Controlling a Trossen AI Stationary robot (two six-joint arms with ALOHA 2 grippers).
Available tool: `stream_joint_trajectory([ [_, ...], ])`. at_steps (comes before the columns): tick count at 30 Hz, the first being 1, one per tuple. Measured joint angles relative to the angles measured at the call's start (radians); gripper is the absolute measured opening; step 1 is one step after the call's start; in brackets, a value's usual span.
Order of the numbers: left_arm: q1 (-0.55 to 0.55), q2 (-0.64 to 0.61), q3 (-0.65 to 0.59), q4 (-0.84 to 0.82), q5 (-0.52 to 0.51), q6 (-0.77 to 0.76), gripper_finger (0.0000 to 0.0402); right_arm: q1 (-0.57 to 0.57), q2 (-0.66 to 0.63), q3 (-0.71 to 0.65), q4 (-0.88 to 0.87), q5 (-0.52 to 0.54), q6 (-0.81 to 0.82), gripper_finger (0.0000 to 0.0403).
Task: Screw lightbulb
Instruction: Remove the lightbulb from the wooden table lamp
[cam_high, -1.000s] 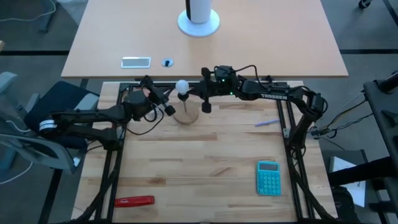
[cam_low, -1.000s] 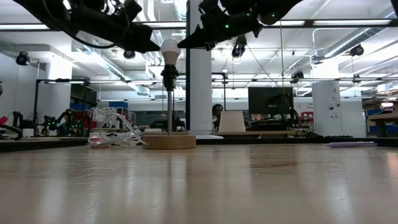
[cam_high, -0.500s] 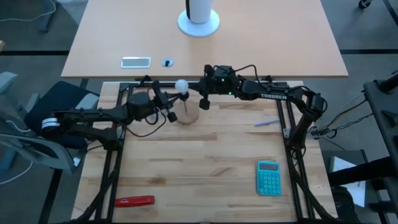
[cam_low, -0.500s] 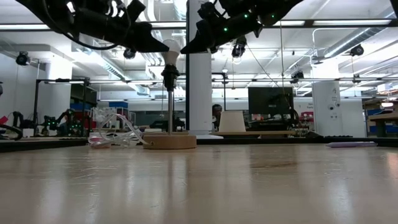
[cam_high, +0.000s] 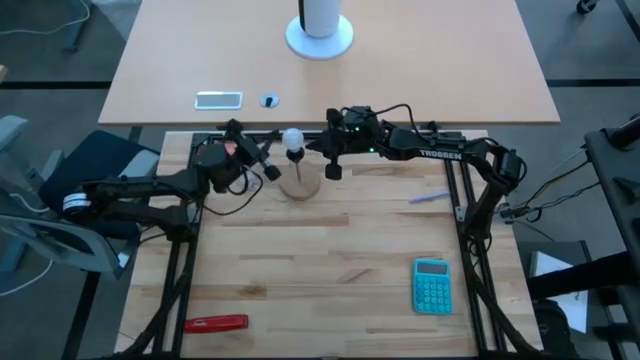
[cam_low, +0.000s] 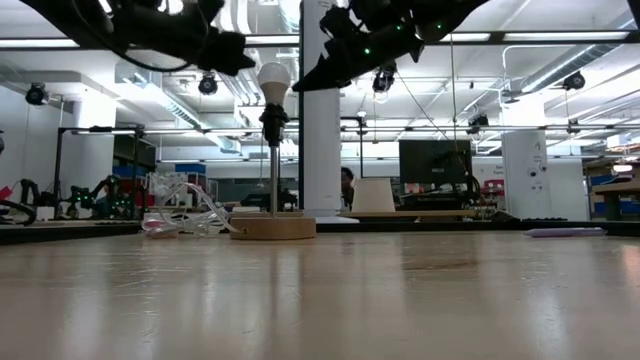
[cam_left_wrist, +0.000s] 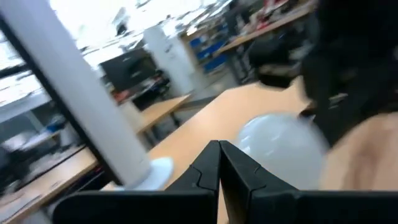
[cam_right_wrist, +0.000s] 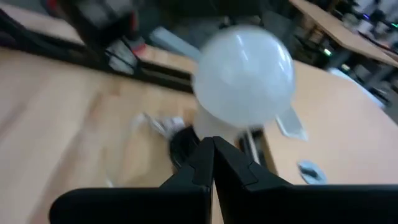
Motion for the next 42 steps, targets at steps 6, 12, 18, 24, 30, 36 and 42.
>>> stream_joint_trajectory([
  [6, 0.037, 0.059, 0.0, 0.007, 0.054, -0.099, 0.0, 0.006, 0.0, 0.0, 0.105, -0.072, 0.073, 0.0002],
  [12, 0.026, 0.085, 0.001, 0.023, 0.098, -0.177, 0.0, 0.008, 0.0, 0.0, 0.094, -0.003, 0.089, 0.0002],
  [18, 0.006, 0.062, 0.001, -0.008, 0.101, -0.186, 0.0, 0.002, -0.001, 0.0, 0.081, 0.013, 0.097, 0.0002],
  [24, -0.002, 0.015, 0.0, -0.07, 0.154, -0.206, 0.0, -0.003, -0.005, 0.0, 0.076, 0.059, 0.097, 0.0002],
  [30, -0.025, -0.001, -0.002, -0.103, 0.178, -0.204, 0.0, -0.006, -0.005, -0.002, 0.05, 0.11, 0.091, 0.0002],
  [36, -0.025, -0.008, -0.002, -0.075, 0.125, -0.187, 0.0, -0.005, -0.012, -0.001, -0.003, 0.076, 0.044, 0.0002],
  [42, -0.017, -0.004, -0.001, -0.03, -0.012, -0.115, 0.0, 0.0, -0.016, -0.001, 0.03, -0.054, 0.045, 0.0002],
])
